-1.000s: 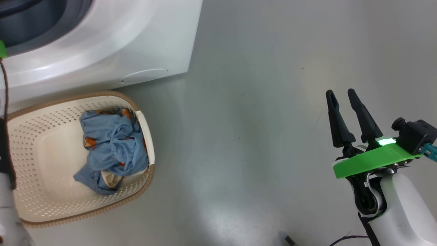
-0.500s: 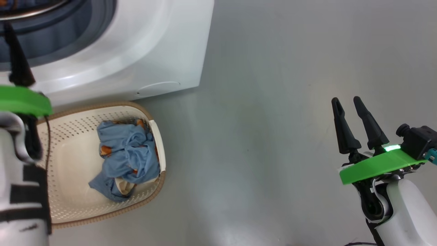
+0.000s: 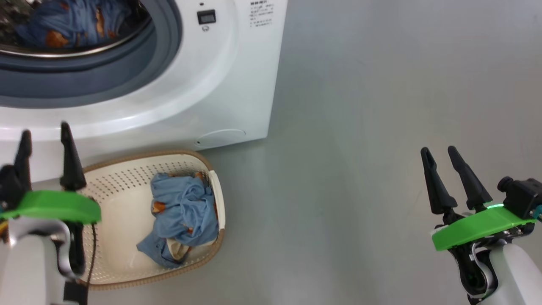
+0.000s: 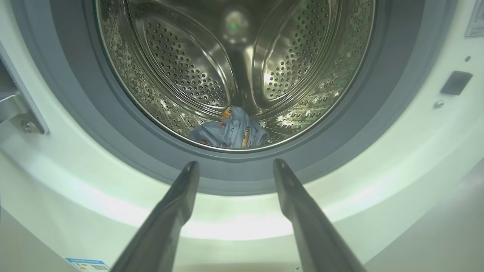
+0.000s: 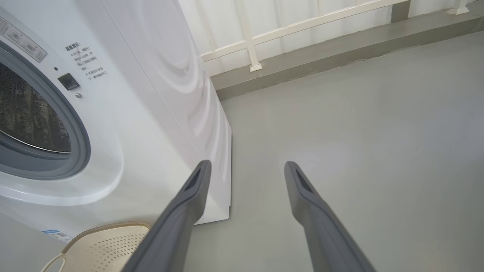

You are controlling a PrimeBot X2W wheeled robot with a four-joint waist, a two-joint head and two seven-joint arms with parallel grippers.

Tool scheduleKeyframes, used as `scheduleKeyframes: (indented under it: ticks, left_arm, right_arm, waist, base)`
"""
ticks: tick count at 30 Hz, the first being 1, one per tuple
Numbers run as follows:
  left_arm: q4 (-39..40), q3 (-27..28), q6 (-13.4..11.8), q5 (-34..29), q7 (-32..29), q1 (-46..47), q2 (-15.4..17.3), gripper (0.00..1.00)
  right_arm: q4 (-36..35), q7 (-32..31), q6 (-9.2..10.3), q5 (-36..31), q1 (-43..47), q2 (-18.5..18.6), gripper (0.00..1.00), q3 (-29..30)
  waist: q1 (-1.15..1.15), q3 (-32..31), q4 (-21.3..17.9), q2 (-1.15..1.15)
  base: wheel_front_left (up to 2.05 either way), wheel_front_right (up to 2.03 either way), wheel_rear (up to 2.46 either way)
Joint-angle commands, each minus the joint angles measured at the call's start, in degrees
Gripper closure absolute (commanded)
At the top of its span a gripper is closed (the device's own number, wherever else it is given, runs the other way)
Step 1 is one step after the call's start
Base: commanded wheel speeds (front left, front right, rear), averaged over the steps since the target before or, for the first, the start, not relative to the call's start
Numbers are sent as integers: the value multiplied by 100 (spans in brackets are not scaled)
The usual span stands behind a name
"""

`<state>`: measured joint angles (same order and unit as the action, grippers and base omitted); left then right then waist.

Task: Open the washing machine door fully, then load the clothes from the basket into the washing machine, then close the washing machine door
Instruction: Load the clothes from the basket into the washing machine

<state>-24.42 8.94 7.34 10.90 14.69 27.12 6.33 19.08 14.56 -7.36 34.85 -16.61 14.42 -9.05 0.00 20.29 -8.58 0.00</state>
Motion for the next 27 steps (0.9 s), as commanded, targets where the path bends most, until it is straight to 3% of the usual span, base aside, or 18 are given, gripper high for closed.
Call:
scheduleKeyframes:
  ticks: [1,27]
  left_arm:
    - [208,128,14,-22,30,-176,158,0]
    - [1309,146,14,114,30,-2682,-306,0]
  right_arm:
    - [-98,44,-13,-29,165,87,0,-73]
    - [-39,44,-13,23,1301,401,0,58]
  waist:
    - [0,-234,109,0]
    - [0,-1531,423,0]
  base:
    - [0,0,0]
    - [0,0,0]
